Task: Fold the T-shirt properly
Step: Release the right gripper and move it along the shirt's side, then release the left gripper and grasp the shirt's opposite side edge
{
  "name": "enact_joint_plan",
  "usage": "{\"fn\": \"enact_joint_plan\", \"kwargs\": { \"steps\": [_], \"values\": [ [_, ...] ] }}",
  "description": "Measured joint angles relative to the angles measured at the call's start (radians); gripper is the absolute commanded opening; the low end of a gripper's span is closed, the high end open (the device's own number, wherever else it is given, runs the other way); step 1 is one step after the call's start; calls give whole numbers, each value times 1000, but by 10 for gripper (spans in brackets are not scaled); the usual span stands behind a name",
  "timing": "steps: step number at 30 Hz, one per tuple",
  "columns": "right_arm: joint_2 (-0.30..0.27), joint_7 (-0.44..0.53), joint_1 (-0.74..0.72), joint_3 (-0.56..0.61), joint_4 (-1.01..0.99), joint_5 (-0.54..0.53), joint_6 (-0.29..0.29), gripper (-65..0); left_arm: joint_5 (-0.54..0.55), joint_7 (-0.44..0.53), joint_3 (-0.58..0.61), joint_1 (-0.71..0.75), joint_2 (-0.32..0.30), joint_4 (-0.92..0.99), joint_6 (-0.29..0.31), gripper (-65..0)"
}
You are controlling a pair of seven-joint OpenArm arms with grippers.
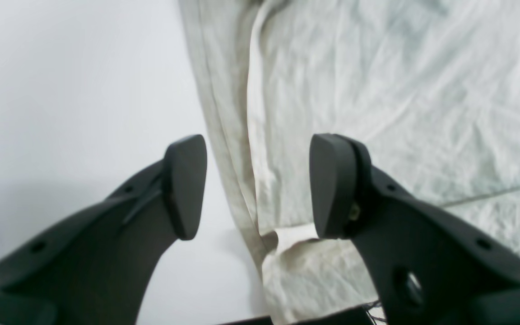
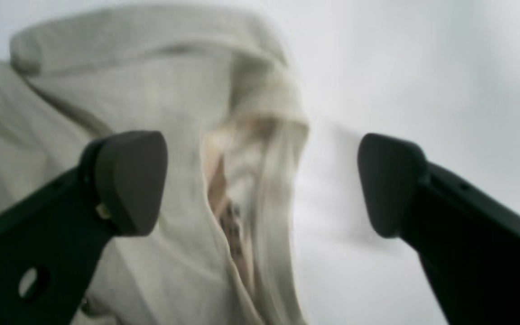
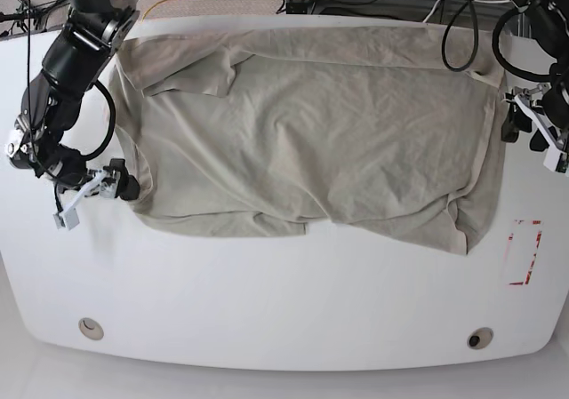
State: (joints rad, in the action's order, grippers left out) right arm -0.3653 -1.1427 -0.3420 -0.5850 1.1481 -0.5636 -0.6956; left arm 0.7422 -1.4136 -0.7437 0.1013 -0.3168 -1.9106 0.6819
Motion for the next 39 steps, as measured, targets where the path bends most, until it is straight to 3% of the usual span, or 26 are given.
{"fn": "enact_joint_plan", "kwargs": {
  "steps": [11,15,25,32,39],
  "values": [
    [-84,297,-173,224,-441,2,8,0,7,0,0,-23,2,86,0,-311],
    [-89,402,-205,284,-534,-2,8,0,3,0,0,-20,3,88,0,-311],
    [-83,450,-200,292,-570,-9,7,0,3,0,0,-21,3,88,0,-311],
    [-50,483,-208,410,-560,-22,3,-5,3,0,0,-23,3,88,1,-311],
    [-26,508,-204,410,-560,-18,-1,-216,0,0,0,-51,3,88,1,-308]
  ]
}}
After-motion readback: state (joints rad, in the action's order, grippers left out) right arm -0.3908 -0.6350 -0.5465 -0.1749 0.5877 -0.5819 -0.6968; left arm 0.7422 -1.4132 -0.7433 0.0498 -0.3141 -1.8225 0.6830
